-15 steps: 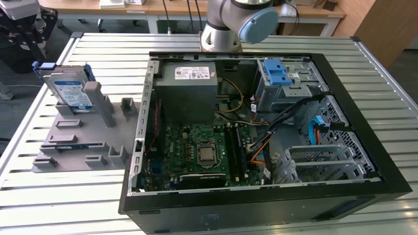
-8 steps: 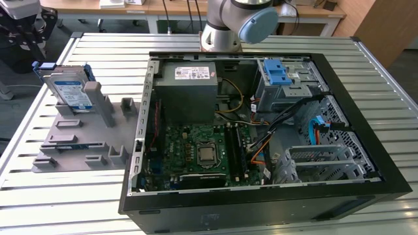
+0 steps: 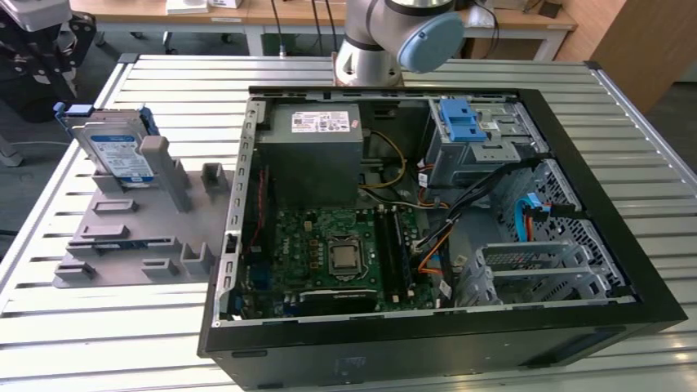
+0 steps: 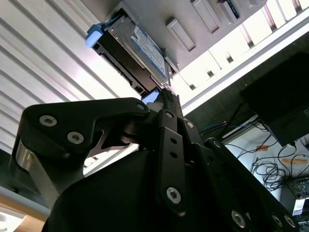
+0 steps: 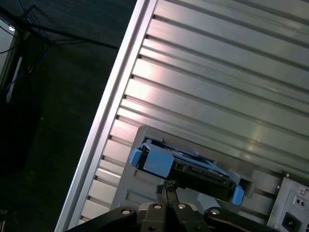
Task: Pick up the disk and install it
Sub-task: 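Pick up the disk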
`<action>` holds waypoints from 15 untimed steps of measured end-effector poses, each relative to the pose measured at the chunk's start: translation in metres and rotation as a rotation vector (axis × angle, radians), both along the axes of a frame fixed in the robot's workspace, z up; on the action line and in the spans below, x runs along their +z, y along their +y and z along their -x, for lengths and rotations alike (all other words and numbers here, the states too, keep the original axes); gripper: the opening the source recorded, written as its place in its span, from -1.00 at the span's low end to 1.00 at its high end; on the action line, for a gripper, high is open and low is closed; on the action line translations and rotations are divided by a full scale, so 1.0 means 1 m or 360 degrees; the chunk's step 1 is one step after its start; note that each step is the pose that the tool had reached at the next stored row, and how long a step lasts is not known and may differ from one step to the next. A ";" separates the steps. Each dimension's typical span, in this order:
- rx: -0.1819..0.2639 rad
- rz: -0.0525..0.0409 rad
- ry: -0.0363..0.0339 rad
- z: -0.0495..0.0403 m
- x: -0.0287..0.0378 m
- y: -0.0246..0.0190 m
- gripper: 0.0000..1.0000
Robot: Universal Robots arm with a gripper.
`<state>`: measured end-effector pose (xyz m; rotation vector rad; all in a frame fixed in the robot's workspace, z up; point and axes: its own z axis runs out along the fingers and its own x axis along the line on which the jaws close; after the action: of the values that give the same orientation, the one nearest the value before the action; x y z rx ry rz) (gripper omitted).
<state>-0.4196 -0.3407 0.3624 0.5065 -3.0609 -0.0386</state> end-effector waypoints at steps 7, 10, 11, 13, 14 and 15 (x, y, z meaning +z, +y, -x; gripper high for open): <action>0.0048 0.0000 0.0000 0.0000 0.0000 0.0000 -0.79; 0.0067 0.0000 0.0000 0.0000 0.0000 0.0000 -0.79; 0.0073 0.0000 0.0000 0.0000 0.0000 0.0000 -0.79; 0.0085 0.0000 0.0000 0.0000 0.0000 0.0000 -0.79; 0.0091 0.0000 0.0000 0.0000 0.0000 0.0000 -0.79; 0.0098 0.0000 0.0000 0.0000 0.0000 0.0000 -0.79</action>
<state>-0.4196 -0.3407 0.3624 0.6000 -3.0433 -0.0368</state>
